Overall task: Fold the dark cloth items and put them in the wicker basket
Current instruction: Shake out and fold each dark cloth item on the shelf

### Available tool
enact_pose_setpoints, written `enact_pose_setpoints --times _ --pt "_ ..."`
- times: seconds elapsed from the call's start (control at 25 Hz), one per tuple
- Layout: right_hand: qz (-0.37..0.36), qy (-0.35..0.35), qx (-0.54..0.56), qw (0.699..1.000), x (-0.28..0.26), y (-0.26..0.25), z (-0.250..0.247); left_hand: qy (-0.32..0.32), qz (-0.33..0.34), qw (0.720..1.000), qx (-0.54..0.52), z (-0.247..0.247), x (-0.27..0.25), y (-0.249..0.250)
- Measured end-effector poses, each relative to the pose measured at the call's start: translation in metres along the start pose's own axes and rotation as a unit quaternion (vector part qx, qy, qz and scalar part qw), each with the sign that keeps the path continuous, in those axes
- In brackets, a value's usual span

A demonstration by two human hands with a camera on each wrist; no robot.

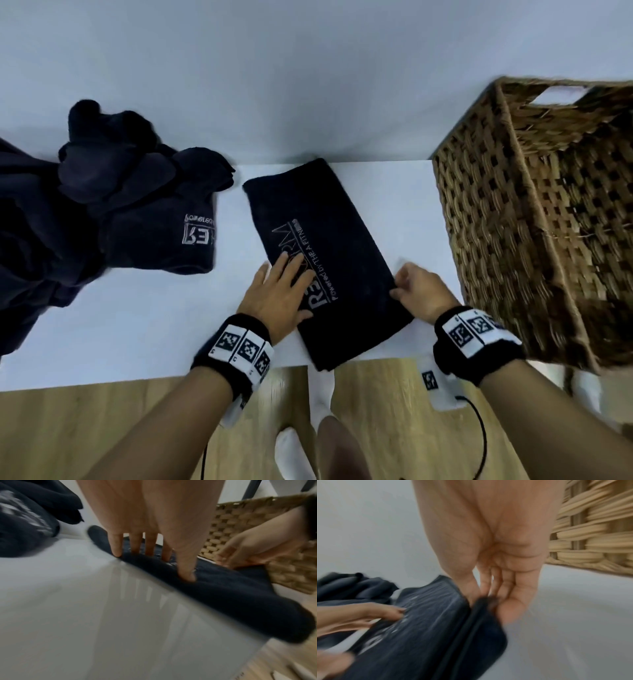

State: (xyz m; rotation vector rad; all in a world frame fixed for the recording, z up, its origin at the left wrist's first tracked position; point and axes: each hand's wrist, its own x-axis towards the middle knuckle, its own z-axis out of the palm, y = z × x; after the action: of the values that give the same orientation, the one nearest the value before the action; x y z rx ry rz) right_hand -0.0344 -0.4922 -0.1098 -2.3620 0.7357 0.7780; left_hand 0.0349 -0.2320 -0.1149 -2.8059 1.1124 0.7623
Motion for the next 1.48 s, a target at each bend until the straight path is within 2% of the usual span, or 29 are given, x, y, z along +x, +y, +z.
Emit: enact_pose_setpoints --times 0.04,0.08,0.16,0.2,0.28,0.36,0.44,0.52,0.6,0.68,0.76,0.84,0.88,0.92,1.0,1.04,1.16,1.24,1.28,1.36,1.48 --pt "-0.016 -0.017 -0.018 1.0 -0.012 0.001 0.006 0.002 -0.001 1.0 0.008 0.003 -0.004 -0.005" --pt "-0.045 0.004 -0.031 0.999 -0.019 0.0 0.009 0.009 0.01 1.0 0.008 0.003 -0.007 -0.007" --pt "-0.162 0.108 0.001 0.981 -0.025 -0.008 0.016 0.003 0.03 0.999 -0.015 0.011 -0.016 -0.01" --pt "-0.221 0.124 0.021 0.967 -0.025 -0.012 0.021 -0.019 0.034 0.999 -0.017 0.016 -0.019 -0.01" --pt "-0.289 0.084 -0.017 0.953 -0.027 -0.016 0.038 -0.044 0.034 0.998 0.032 0.025 -0.027 -0.009" --pt "-0.301 0.083 -0.046 0.949 -0.028 -0.005 0.052 -0.005 0.041 0.998 0.04 0.034 -0.037 -0.008" --pt "-0.303 0.125 -0.008 0.945 -0.036 0.008 0.054 0.062 0.097 0.993 0.041 0.04 -0.053 -0.006" --pt "-0.335 0.14 -0.019 0.932 -0.051 0.018 0.059 0.078 0.134 0.986 0.06 0.056 -0.07 0.0" --pt "-0.368 0.116 -0.135 0.913 -0.066 0.026 0.071 0.079 0.126 0.987 0.056 0.068 -0.08 0.007" --pt "-0.348 0.092 -0.246 0.9 -0.073 0.032 0.082 0.106 0.115 0.987 0.045 0.071 -0.08 0.014" --pt "-0.348 0.12 -0.269 0.89 -0.071 0.036 0.084 0.164 0.137 0.977 0.027 0.067 -0.079 0.012" --pt "-0.383 0.166 -0.219 0.882 -0.073 0.033 0.078 0.21 0.126 0.967 -0.078 0.056 -0.084 0.012" --pt "-0.39 0.178 -0.162 0.889 -0.076 0.028 0.072 0.216 0.098 0.955 -0.176 0.046 -0.088 0.013" --pt "-0.377 0.171 -0.081 0.907 -0.079 0.019 0.062 0.219 0.047 0.931 -0.287 0.035 -0.089 0.012" --pt "-0.307 0.138 0.104 0.936 -0.077 -0.01 0.033 0.222 -0.047 0.842 -0.489 0.008 -0.077 0.007" --pt "-0.275 0.141 0.181 0.934 -0.07 -0.027 0.017 0.229 -0.081 0.796 -0.554 -0.006 -0.063 0.002" --pt "-0.223 0.195 0.3 0.907 -0.026 -0.074 -0.024 0.251 -0.167 0.687 -0.661 -0.045 -0.013 -0.018" --pt "-0.197 0.201 0.322 0.904 0.012 -0.097 -0.041 0.233 -0.189 0.643 -0.704 -0.062 0.022 -0.032" --pt "-0.184 0.197 0.325 0.907 0.032 -0.104 -0.045 0.218 -0.185 0.638 -0.715 -0.066 0.037 -0.04" --pt "-0.157 0.17 0.337 0.913 0.065 -0.112 -0.047 0.195 -0.185 0.666 -0.696 -0.066 0.063 -0.055" --pt "-0.109 0.105 0.296 0.943 0.103 -0.108 -0.037 0.174 -0.243 0.706 -0.643 -0.058 0.091 -0.072"
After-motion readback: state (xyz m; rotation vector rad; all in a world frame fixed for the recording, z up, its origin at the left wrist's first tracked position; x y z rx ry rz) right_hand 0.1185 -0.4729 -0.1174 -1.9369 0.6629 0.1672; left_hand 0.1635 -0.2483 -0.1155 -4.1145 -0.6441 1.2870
